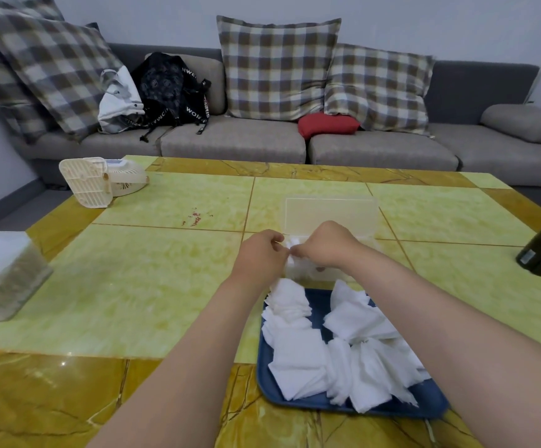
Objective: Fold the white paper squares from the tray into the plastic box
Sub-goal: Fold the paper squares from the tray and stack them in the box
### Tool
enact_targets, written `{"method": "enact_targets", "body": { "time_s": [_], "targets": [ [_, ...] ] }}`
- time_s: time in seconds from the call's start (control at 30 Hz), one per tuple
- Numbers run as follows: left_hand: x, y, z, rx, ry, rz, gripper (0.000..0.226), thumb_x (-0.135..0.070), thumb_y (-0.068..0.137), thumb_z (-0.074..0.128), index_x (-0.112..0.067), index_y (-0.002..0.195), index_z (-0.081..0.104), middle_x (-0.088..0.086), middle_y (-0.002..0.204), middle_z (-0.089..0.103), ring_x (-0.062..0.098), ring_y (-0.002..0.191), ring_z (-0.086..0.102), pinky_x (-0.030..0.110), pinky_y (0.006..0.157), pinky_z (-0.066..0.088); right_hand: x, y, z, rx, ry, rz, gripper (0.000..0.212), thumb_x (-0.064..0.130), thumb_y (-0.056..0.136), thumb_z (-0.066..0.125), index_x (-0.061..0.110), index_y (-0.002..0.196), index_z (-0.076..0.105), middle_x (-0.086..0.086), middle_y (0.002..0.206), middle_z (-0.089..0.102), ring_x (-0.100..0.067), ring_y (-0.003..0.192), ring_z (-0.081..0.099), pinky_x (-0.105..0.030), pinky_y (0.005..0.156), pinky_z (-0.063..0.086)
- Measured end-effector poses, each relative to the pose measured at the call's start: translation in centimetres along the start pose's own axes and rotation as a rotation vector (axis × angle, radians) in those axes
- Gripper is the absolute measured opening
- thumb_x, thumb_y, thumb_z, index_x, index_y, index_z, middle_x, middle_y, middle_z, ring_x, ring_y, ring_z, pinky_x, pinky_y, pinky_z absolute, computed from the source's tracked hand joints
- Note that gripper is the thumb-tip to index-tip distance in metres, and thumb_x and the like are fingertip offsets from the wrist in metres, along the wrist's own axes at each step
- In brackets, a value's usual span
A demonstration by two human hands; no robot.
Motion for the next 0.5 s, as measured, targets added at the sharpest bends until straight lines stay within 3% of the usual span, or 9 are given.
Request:
{"method": "enact_targets", "body": {
  "time_s": [0.1, 0.2, 0.27, 0.37, 0.5],
  "targets": [
    [-0.8, -0.1, -0.5, -0.047, 0.129, 0.103, 0.036, -0.016, 0.098, 0.056, -0.014, 0.133, 0.06, 0.004, 0.135, 0.056, 0.019, 0.11, 0.059, 0.022, 0.086, 0.04, -0.6, 0.3, 0.0, 0.038, 0.144, 0.03, 0.025, 0.016, 0.088, 0.061, 0.007, 0.064, 0.057, -0.02, 0.075, 0.07, -0.036, 0.081, 0.075, -0.036, 0.065, 0.051],
    [-2.3, -0.5, -0.7, -0.09, 0.186, 0.266, 0.031, -0.018, 0.099, 0.055, -0.015, 0.129, 0.063, 0.002, 0.129, 0.055, 0.018, 0.12, 0.051, 0.021, 0.093, 0.037, -1.5, 0.4, 0.0, 0.031, 0.276, 0.027, 0.02, 0.005, 0.083, 0.059, -0.01, 0.085, 0.072, -0.023, 0.085, 0.073, -0.035, 0.079, 0.074, -0.048, 0.085, 0.06],
    [-3.2, -0.9, -0.3, -0.056, 0.227, 0.354, 0.027, -0.018, 0.098, 0.057, -0.016, 0.123, 0.068, -0.001, 0.124, 0.058, 0.016, 0.12, 0.049, 0.019, 0.091, 0.034, -1.5, -0.1, 0.3, 0.096, 0.335, -0.018, 0.021, 0.001, 0.089, 0.06, -0.009, 0.1, 0.075, -0.017, 0.085, 0.069, -0.029, 0.078, 0.067, -0.041, 0.083, 0.059],
    [-3.3, -1.2, 0.9, 0.076, 0.344, 0.38, 0.027, -0.019, 0.099, 0.053, -0.02, 0.118, 0.071, -0.002, 0.122, 0.062, 0.016, 0.121, 0.048, 0.019, 0.091, 0.034, -1.4, -0.8, 0.0, 0.148, 0.321, -0.093, 0.023, -0.004, 0.092, 0.059, 0.001, 0.102, 0.079, -0.014, 0.092, 0.072, -0.024, 0.079, 0.066, -0.034, 0.081, 0.059],
    [-2.9, -1.3, 0.9, 0.145, 0.343, 0.307, 0.034, -0.024, 0.1, 0.05, -0.025, 0.132, 0.062, 0.002, 0.134, 0.059, 0.016, 0.126, 0.049, 0.027, 0.098, 0.04, -1.9, -1.3, -1.8, 0.018, 0.19, -0.196, 0.026, 0.003, 0.093, 0.059, 0.014, 0.108, 0.077, -0.001, 0.105, 0.075, -0.017, 0.099, 0.065, -0.032, 0.093, 0.053]
  ]
}}
Point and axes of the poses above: each hand's wrist, its own y-axis towards the middle knuckle, its own z-axis out of the palm, x = y × z, the point moved 6 cm from there along y, towards the middle knuckle
